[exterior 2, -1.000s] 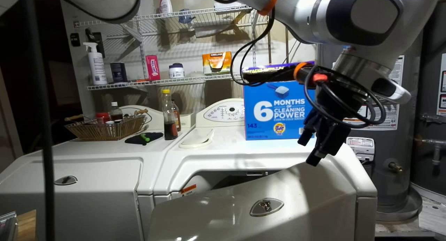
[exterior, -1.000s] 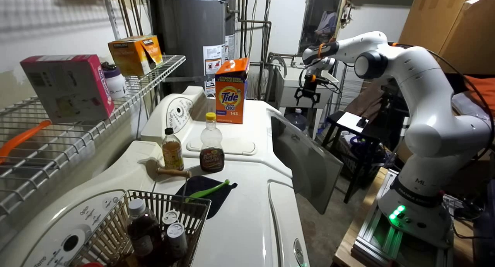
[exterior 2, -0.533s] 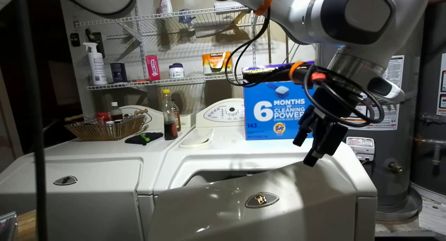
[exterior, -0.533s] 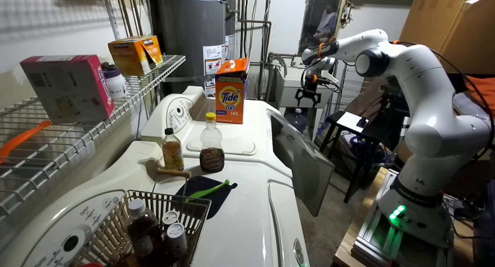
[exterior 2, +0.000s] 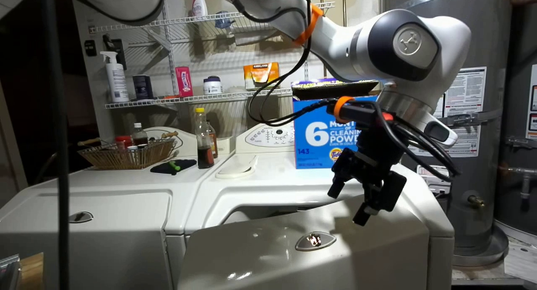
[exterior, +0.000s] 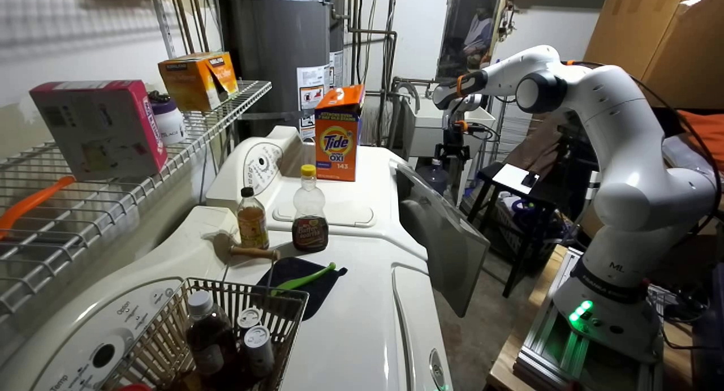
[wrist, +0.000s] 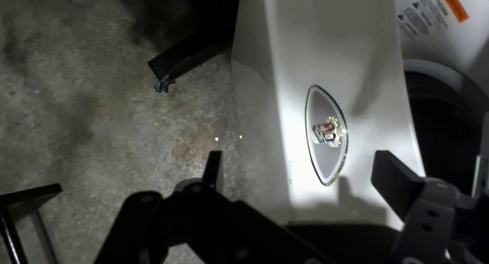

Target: Close the washing machine door

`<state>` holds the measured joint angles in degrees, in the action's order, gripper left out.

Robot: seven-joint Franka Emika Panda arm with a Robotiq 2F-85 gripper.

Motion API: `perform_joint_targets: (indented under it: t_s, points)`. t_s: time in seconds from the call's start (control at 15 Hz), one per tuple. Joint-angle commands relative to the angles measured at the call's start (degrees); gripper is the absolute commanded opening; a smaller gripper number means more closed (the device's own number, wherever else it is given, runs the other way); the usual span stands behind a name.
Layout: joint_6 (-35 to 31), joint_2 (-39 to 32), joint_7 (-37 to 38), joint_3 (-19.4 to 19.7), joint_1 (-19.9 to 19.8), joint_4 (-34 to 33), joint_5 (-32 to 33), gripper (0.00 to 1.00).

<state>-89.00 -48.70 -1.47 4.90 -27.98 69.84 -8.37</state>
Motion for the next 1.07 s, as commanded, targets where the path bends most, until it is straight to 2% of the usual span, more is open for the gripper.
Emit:
perform_joint_targets:
  t_s: [0.0,0.4,0.67,0.73,1.0]
  points:
    - [-0.9,3.3,-9.2,0.2,1.0,7.2,5.9,1.00]
    - [-1.5,-0.8,-21.0,2.6,3.8,9.6,15.3,1.00]
    - [-7.0,0.2,-25.6,2.1,6.1,16.6,21.6,1.00]
    - [-4.5,-1.6,-22.8,2.4,4.9,12.4,18.5,1.00]
    - [-7.2,-1.1,-23.8,2.8,6.5,15.0,21.2,1.00]
